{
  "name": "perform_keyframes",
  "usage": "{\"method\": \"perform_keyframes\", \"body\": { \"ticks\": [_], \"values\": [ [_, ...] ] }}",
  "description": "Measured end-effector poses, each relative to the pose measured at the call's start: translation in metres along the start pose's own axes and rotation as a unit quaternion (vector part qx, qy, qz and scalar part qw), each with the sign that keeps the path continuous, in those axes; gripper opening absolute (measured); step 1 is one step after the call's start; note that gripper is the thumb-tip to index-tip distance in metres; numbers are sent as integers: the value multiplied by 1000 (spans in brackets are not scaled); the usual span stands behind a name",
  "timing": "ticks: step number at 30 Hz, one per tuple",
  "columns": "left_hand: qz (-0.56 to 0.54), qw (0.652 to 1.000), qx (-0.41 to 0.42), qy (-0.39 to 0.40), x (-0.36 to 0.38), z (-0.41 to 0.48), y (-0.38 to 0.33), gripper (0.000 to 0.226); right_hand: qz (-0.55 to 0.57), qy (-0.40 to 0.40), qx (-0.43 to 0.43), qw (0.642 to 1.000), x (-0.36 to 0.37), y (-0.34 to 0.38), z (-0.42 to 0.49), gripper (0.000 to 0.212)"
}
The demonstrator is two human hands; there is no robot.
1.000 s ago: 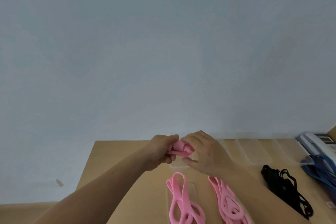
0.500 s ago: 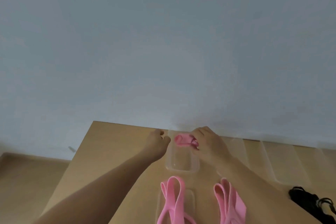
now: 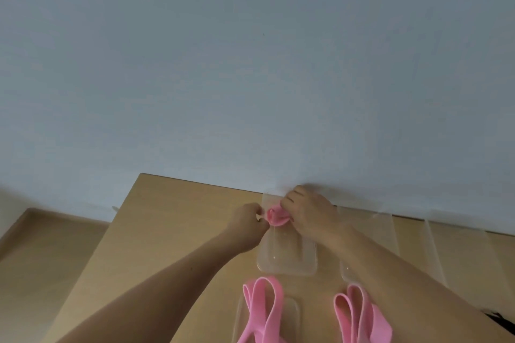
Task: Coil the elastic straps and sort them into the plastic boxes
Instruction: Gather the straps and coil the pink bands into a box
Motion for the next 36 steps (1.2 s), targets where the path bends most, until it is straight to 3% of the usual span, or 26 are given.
{"method": "perform_keyframes", "body": {
  "ticks": [3, 5, 7, 9, 11, 17, 21, 27, 32, 36],
  "values": [
    [17, 1000, 9, 4, 2, 1, 2, 38, -53, -32, 26, 998, 1, 5, -2, 16],
    [82, 995, 54, -33, 4, 2, 2, 52, -38, -64, 65, 995, 0, 6, -3, 19],
    [223, 956, 150, -116, 1, 0, -5, 56, -7, -73, 91, 993, 1, 7, -3, 24],
    [309, 900, 255, -172, 1, -2, -16, 40, 19, -67, 95, 993, 3, 8, -4, 31],
    [356, 866, 304, -176, 5, -1, -20, 24, 53, -47, 103, 992, 4, 6, -8, 33],
    [378, 848, 341, -146, 15, 3, -14, 16, -15, -34, 116, 993, 4, 12, -27, 33],
    [338, 838, 381, -195, 15, -1, -4, 20, -16, -47, 130, 990, 4, 16, -39, 45],
    [371, 841, 349, -182, 16, -4, -3, 23, -11, -51, 128, 990, 8, 16, -40, 38],
    [458, 853, 238, -81, 20, 6, -3, 48, 14, 1, 148, 989, 15, 13, -33, 55],
    [437, 872, 205, -86, 23, 9, -8, 49, 19, 18, 160, 987, 18, 12, -31, 63]
  ]
}}
Point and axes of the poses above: each hand's wrist, its own z-axis towards the middle knuckle, its own x-axis out of the palm, y = z × x, the point moved 3 cm from there along z, towards the middle knuckle, and after that the axes turned 4 degrees about z, right-handed, at the moved point
